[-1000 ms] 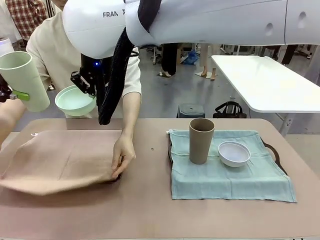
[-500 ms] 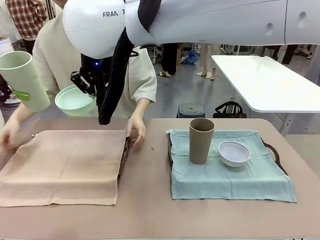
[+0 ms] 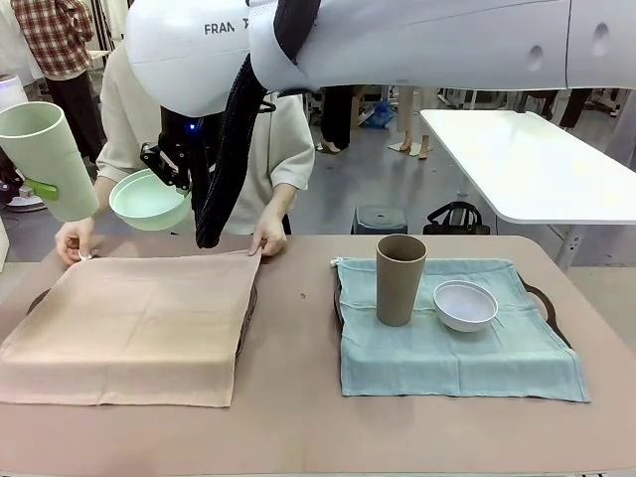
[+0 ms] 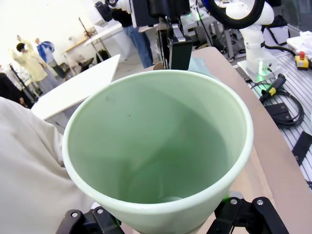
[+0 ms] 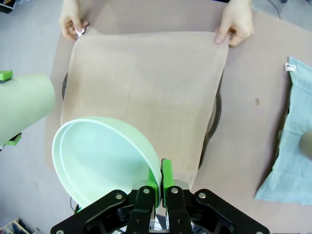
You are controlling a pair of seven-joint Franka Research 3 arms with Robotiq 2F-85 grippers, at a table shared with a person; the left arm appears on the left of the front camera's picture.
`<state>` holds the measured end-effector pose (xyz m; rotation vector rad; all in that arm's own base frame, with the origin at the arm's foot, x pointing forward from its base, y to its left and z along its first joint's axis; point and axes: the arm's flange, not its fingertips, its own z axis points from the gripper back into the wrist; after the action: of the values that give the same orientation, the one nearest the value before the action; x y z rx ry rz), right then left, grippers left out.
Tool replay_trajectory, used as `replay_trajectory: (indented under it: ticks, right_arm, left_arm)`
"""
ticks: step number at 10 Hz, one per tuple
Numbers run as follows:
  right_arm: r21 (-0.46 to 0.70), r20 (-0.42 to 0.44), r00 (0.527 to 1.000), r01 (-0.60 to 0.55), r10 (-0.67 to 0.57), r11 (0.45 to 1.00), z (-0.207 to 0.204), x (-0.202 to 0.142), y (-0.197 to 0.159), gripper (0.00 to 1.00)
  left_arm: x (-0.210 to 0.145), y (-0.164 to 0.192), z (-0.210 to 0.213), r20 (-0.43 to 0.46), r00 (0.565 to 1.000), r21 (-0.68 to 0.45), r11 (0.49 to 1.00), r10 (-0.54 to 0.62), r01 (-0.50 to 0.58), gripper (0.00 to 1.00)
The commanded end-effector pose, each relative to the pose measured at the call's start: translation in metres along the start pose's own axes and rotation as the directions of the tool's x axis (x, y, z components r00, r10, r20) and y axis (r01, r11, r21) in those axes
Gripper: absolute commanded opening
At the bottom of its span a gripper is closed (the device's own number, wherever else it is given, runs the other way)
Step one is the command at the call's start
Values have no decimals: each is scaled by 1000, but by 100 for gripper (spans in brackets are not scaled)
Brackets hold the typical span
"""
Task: Set up a tray with a mat and arrange the tableware.
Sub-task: Place the Picnic Bowl and Reusable plastic cup back onto the Handle tray in front of the human's position.
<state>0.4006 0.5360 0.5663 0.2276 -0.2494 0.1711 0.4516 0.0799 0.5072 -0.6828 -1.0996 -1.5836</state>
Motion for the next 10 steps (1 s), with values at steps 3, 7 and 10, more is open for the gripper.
replay_trajectory:
  ticks: [3,7,10]
  right_arm:
    - [-2,11,1000,0,0,1000,-1,0,1,0]
    - [-2,11,1000,0,0,1000,-1,0,1,0]
    - [-2,11,1000,0,0,1000,-1,0,1,0]
  left_arm:
    - [2,2,0,6,1000,9,1000,-18,18,73]
    - [2,2,0,6,1000,9,1000,-18,18,73]
    - [2,2,0,6,1000,9,1000,-18,18,73]
